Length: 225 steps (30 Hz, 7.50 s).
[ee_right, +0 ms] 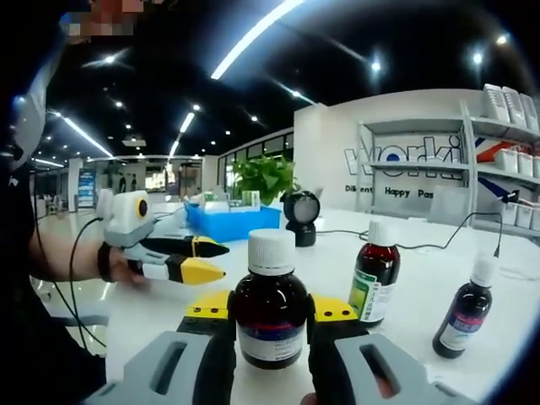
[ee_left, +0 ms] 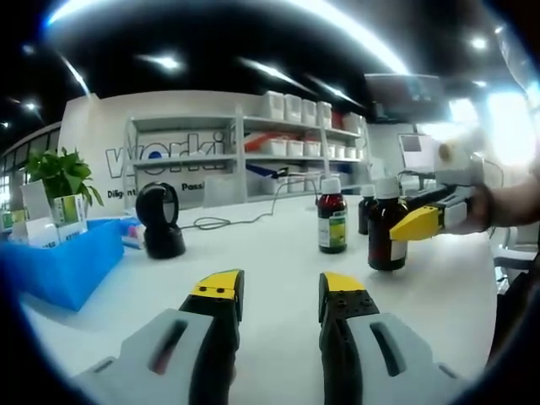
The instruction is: Rotate the medicine bottle to make it face forward pick up the medicine bottle inspect the drug traceability code place the medicine on the table
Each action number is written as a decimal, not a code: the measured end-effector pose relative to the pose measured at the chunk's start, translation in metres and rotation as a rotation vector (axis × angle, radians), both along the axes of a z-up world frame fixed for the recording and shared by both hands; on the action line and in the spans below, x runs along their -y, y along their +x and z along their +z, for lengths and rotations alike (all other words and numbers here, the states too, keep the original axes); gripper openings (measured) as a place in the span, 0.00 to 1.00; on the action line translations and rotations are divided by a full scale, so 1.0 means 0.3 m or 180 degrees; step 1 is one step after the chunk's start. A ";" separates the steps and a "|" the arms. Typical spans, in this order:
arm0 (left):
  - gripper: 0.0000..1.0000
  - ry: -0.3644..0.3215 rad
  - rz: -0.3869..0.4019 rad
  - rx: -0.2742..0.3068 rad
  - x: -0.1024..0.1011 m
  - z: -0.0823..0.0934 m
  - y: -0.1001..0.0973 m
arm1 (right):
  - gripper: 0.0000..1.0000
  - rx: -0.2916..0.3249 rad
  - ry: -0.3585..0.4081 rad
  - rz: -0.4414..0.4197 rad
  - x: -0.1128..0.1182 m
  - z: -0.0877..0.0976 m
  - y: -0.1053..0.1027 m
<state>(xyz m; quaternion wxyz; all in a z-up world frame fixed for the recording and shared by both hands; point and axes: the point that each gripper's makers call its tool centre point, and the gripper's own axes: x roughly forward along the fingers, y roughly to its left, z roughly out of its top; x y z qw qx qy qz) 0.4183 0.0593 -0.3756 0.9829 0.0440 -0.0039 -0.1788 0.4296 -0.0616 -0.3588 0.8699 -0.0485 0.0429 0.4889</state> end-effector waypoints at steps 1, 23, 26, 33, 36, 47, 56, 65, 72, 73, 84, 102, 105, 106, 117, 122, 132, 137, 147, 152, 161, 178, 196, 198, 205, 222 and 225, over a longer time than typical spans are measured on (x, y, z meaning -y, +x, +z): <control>0.26 -0.0002 -0.0003 0.0002 0.000 0.000 0.000 | 0.28 0.0005 0.0009 -0.0006 -0.003 0.007 0.003; 0.26 -0.0007 -0.0006 0.0015 -0.004 -0.003 -0.001 | 0.28 0.0237 0.0223 -0.0190 -0.125 0.146 0.135; 0.26 -0.0017 -0.0013 0.0009 -0.003 -0.004 0.000 | 0.28 0.0191 0.0278 -0.0184 -0.144 0.153 0.150; 0.26 -0.0037 -0.0020 0.0015 -0.002 0.000 -0.002 | 0.28 0.0115 0.0346 -0.0204 -0.200 0.159 0.190; 0.26 -0.0042 -0.0024 0.0016 0.000 0.001 -0.004 | 0.27 0.0103 0.0369 -0.0218 -0.228 0.151 0.209; 0.26 -0.0101 0.0019 0.0019 -0.007 0.011 -0.002 | 0.27 0.0064 0.0319 -0.0261 -0.308 0.069 0.260; 0.26 -0.0119 -0.0013 0.0010 0.002 0.015 -0.005 | 0.27 -0.0062 0.0311 -0.0256 -0.345 0.003 0.280; 0.26 -0.0135 0.0028 0.0035 -0.012 0.019 -0.005 | 0.27 -0.0066 0.0147 -0.0298 -0.358 -0.056 0.296; 0.26 -0.0138 0.0020 0.0028 -0.008 0.019 -0.006 | 0.27 -0.0095 0.0135 -0.0327 -0.356 -0.067 0.303; 0.26 -0.0141 0.0018 0.0029 -0.007 0.019 -0.006 | 0.28 -0.0093 0.0139 -0.0328 -0.356 -0.067 0.303; 0.26 -0.0150 0.0009 0.0016 -0.006 0.017 -0.007 | 0.28 -0.0041 0.0096 -0.0296 -0.351 -0.074 0.292; 0.26 -0.0090 0.0031 -0.0011 -0.011 0.002 0.000 | 0.34 -0.0082 0.0045 -0.0248 -0.354 -0.085 0.291; 0.26 -0.0120 0.0042 -0.0005 -0.016 0.004 0.000 | 0.42 -0.0128 0.0120 -0.0186 -0.358 -0.072 0.277; 0.26 -0.0129 0.0050 -0.0002 -0.018 0.005 0.000 | 0.42 -0.0124 0.0116 -0.0189 -0.356 -0.067 0.275; 0.26 -0.0212 0.0143 0.0044 -0.039 0.018 0.002 | 0.40 -0.0006 0.0263 -0.0023 -0.316 0.080 0.217; 0.27 -0.0173 0.0121 0.0025 -0.035 0.013 0.004 | 0.39 -0.0032 0.0291 0.0008 -0.272 0.110 0.198; 0.25 -0.0285 0.0105 -0.0017 -0.036 0.018 0.004 | 0.38 0.0118 0.0374 -0.0056 -0.089 0.222 0.150; 0.25 -0.0344 0.0151 -0.0038 -0.046 0.020 0.004 | 0.38 0.0183 0.0365 -0.0042 -0.018 0.248 0.132; 0.30 -0.0175 0.0250 0.0159 -0.052 0.057 -0.002 | 0.37 0.0191 0.0408 -0.0107 0.096 0.251 0.115; 0.30 -0.0288 0.0222 0.0051 -0.044 0.047 -0.006 | 0.36 0.0184 0.0372 -0.0090 0.121 0.238 0.105; 0.25 -0.0418 0.0229 -0.0025 -0.035 0.041 -0.008 | 0.34 0.0158 0.0352 -0.0076 0.155 0.211 0.073; 0.27 -0.0271 0.0225 0.0036 -0.067 0.038 0.008 | 0.32 0.0176 0.0329 -0.0171 0.247 0.219 0.057; 0.29 -0.0207 0.0029 0.0031 -0.014 0.034 -0.009 | 0.31 0.0294 0.0371 -0.0367 0.343 0.249 0.023; 0.30 -0.0217 -0.0006 0.0038 -0.010 0.036 -0.011 | 0.31 0.0317 0.0344 -0.0403 0.364 0.251 0.023; 0.31 -0.0366 0.0064 0.0045 -0.030 0.044 -0.011 | 0.31 0.0230 0.0393 -0.0500 0.436 0.229 0.024; 0.27 -0.0414 -0.0036 0.0094 0.001 0.051 -0.032 | 0.29 0.0256 0.0348 -0.0512 0.505 0.168 0.003; 0.22 -0.0377 -0.0038 0.0063 0.009 0.043 -0.031 | 0.29 0.0165 0.0340 -0.0528 0.509 0.117 0.004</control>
